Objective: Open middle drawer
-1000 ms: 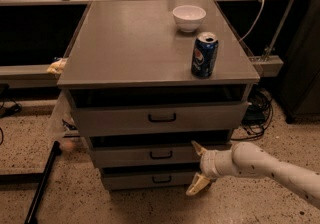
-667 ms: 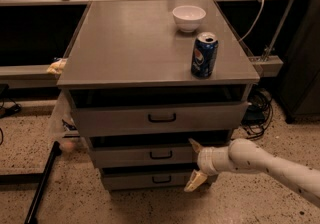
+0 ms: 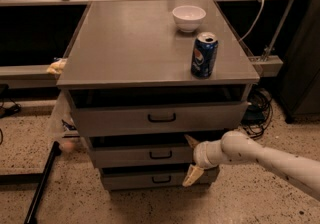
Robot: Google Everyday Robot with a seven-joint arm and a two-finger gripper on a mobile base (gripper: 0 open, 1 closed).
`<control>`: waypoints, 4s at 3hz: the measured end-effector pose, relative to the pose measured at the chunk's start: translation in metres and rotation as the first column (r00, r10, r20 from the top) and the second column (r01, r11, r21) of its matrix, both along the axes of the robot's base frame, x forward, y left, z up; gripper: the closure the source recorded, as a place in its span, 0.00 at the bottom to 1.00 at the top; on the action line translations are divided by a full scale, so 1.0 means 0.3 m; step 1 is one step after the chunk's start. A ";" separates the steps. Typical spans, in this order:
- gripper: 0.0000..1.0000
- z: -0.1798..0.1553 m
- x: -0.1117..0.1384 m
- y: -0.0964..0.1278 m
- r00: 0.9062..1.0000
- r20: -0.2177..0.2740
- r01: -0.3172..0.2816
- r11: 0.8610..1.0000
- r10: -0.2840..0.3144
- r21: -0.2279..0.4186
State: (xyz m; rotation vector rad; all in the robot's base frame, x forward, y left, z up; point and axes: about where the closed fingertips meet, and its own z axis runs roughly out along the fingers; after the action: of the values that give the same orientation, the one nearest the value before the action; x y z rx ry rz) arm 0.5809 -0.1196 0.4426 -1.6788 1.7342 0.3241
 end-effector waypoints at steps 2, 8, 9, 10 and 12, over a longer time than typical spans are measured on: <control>0.00 -0.054 0.042 -0.012 0.999 -0.032 -0.034 0.995 0.031 -0.091; 0.00 -0.064 -0.085 -0.056 0.946 -0.325 -0.076 0.966 -0.008 -0.247; 0.00 -0.069 -0.138 -0.069 0.925 -0.380 -0.093 0.965 -0.008 -0.247; 0.00 -0.069 -0.209 -0.082 0.901 -0.434 -0.112 0.963 -0.005 -0.245; 0.00 -0.030 -0.358 -0.119 0.858 -0.513 -0.139 0.956 -0.015 -0.259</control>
Offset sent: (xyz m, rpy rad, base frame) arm 0.0201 -0.0112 -0.0260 -0.1567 0.0547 0.0476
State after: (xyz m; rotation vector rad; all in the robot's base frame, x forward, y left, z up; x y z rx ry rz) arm 0.4736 -0.1553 0.4337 -1.9897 2.2018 0.6203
